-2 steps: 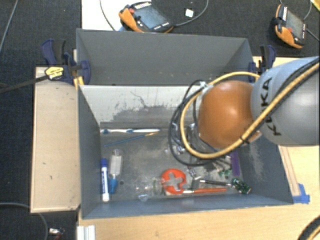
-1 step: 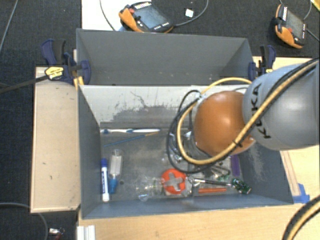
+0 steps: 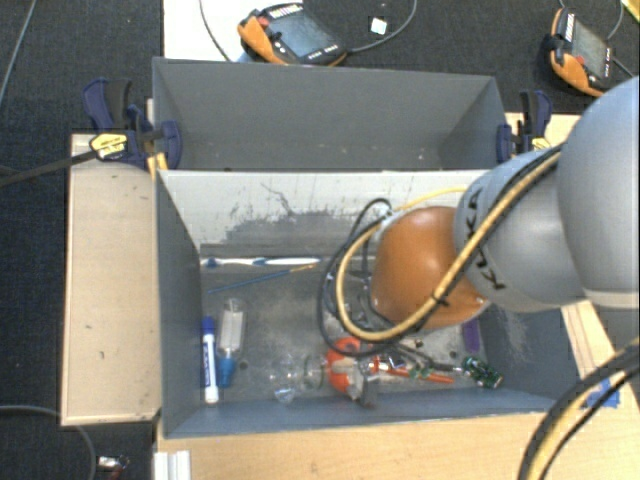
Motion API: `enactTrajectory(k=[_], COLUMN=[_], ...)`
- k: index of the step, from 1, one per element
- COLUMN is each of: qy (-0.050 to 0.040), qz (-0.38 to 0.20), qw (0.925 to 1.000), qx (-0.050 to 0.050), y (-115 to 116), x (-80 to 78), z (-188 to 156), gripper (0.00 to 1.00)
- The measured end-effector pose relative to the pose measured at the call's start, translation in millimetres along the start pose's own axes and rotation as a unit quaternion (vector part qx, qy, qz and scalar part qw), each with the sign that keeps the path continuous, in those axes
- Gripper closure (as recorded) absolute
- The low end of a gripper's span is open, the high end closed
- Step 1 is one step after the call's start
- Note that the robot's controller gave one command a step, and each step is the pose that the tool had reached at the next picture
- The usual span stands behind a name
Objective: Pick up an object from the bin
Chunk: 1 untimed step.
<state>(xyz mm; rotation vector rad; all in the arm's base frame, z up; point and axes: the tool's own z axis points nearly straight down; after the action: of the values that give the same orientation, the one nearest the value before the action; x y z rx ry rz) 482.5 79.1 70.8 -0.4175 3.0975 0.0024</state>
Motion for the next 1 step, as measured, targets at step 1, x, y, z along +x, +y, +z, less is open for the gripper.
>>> enactTrajectory(k=[1], qy=[0.0057], qz=[-0.030], qw=[0.9995], qx=[-0.001], y=[7.2], x=[-0.6], z=[-0.2], gripper=[1.00])
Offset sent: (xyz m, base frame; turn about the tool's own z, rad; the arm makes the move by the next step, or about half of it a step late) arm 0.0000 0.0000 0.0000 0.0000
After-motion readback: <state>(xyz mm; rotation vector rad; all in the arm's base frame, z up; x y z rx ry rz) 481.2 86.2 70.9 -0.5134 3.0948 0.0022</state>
